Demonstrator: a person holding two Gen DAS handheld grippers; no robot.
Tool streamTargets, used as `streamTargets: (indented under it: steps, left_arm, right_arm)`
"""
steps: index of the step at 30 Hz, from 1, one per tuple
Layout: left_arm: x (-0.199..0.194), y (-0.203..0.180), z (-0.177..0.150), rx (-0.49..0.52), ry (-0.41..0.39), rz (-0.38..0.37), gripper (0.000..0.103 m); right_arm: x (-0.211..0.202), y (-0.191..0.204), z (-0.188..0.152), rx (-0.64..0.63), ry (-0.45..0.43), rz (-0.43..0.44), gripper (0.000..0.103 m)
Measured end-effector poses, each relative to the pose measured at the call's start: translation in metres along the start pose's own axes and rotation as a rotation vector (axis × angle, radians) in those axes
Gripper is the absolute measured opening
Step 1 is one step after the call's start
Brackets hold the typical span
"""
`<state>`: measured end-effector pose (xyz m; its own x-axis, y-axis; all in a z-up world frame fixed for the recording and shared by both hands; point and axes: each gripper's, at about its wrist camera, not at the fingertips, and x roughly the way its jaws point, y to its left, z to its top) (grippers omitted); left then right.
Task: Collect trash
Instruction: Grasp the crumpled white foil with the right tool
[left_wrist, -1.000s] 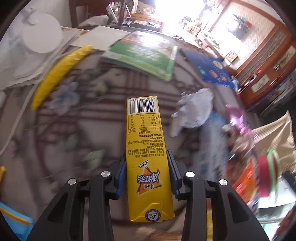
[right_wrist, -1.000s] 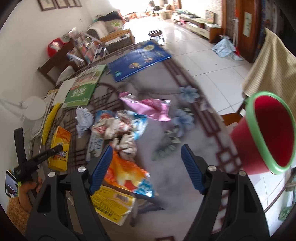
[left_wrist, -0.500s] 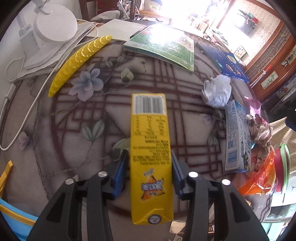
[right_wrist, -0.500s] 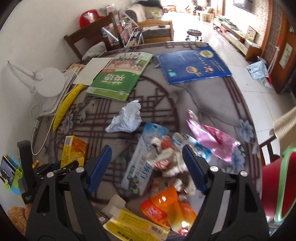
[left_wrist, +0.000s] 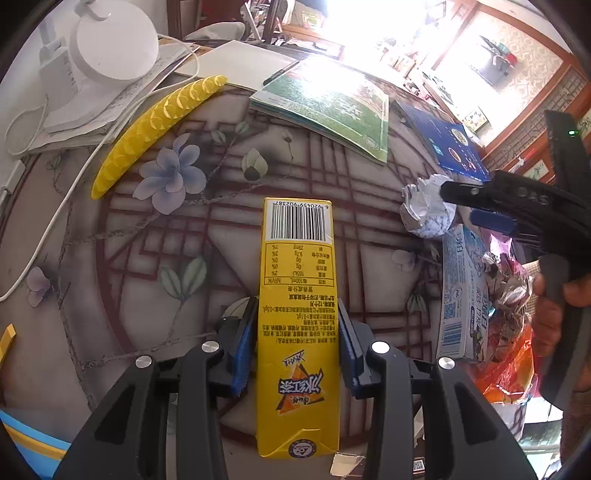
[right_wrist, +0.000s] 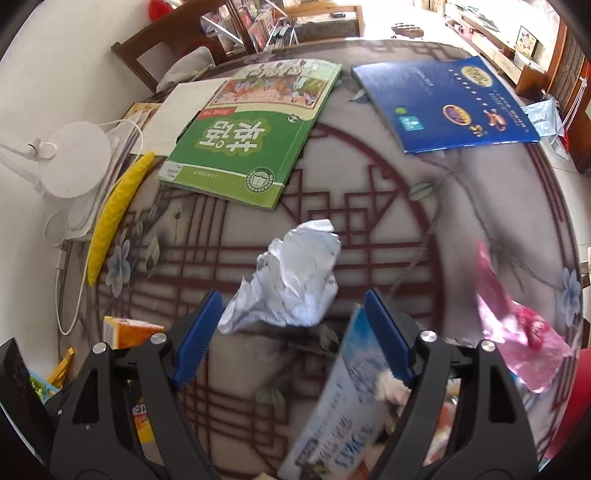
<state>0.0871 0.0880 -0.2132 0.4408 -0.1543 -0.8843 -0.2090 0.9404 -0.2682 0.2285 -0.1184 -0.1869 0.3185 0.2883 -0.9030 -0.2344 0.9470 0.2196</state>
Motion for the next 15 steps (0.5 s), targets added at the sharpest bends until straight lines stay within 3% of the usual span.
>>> streamTargets:
  steps: [4,10,15]
  left_arm:
    - [0.002,0.005,0.003,-0.02,0.002,0.006,0.037]
    - [0.002,0.009,0.004,-0.033,0.004,0.017,0.037]
    - [-0.001,0.005,0.003,-0.028,-0.003,0.015,0.037]
  right_arm:
    - [0.02,0.002,0.005,0.0,0.031,-0.003,0.077]
    - [0.024,0.009,0.005,-0.035,0.028,0.014,0.038]
    - [-0.003,0.011,0.0,-0.039,-0.023,0.047,0.035]
